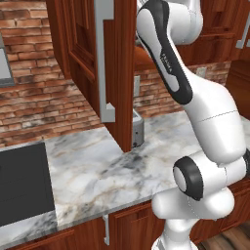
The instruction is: Pick the candle and jar from the dining table and place them in the open cabinet. Close the cabinet after placing the objects.
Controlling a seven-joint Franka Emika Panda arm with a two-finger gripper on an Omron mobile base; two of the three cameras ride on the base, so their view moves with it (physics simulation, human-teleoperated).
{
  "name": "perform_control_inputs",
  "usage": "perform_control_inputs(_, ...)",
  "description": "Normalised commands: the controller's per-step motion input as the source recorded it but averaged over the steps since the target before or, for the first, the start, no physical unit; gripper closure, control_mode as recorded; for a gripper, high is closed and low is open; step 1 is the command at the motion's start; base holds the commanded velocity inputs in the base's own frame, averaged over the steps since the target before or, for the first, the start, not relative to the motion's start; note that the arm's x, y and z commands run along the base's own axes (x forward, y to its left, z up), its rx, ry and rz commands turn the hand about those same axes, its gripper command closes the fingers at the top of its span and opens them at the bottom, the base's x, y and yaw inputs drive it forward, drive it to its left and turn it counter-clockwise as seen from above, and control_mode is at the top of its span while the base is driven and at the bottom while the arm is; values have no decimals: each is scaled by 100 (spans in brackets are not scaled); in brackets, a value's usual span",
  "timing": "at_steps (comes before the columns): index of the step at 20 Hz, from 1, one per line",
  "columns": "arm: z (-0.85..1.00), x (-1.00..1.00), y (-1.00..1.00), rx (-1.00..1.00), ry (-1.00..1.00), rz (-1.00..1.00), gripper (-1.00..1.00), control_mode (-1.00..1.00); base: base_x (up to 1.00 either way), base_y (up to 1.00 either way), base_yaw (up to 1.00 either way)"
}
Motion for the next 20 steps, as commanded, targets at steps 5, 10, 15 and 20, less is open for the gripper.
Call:
perform_control_inputs(5,0,24,3,0,-4,-3,100,-100,0,0,0)
perform_control_inputs(10,1,34,9,0,0,-1,100,-100,0,0,0)
perform_control_inputs(15,0,38,17,0,0,0,100,-100,0,0,0)
perform_control_inputs(20,-7,48,22,0,0,0,100,-100,0,0,0)
